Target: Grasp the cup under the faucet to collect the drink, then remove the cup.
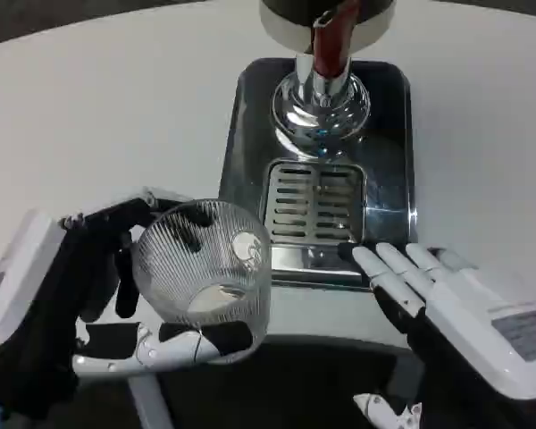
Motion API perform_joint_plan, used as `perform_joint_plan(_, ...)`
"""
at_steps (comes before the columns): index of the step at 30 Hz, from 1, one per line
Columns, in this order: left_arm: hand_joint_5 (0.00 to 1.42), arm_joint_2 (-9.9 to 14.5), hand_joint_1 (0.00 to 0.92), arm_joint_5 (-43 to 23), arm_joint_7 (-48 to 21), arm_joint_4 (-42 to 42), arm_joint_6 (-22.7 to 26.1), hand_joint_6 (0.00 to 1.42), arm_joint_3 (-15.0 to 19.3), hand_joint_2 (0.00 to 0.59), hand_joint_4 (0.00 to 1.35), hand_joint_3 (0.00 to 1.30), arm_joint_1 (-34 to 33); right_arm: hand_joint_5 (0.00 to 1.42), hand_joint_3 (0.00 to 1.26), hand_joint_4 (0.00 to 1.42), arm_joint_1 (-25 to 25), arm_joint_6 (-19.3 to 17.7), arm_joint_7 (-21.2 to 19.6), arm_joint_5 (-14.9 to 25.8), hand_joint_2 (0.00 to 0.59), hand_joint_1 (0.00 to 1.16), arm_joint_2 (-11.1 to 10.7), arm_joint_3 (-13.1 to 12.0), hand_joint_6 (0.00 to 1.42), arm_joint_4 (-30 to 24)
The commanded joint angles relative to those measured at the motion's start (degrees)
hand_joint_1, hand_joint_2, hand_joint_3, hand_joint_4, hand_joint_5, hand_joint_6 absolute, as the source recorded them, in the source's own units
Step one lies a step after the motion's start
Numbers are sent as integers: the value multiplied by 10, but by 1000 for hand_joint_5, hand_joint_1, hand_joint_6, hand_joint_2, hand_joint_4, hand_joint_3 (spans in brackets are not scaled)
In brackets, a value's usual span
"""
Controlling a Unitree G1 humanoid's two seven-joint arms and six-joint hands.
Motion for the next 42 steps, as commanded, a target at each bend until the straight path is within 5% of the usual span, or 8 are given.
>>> perform_joint_plan(1,1232,4,667,1,-1,-7,-5,1424,-1,0,1060,948,-2,0,14,0,9,-12,5,10,452,443,4,-8,0,-9)
perform_joint_plan(32,1232,1,667,1,2,2,-2,1424,-2,0,1060,948,-12,0,18,0,16,-21,7,33,461,426,20,-30,0,-9)
perform_joint_plan(42,1232,-5,667,41,22,63,-3,1424,-26,0,1060,948,-67,0,24,0,36,-44,2,82,461,424,31,-91,0,-9)
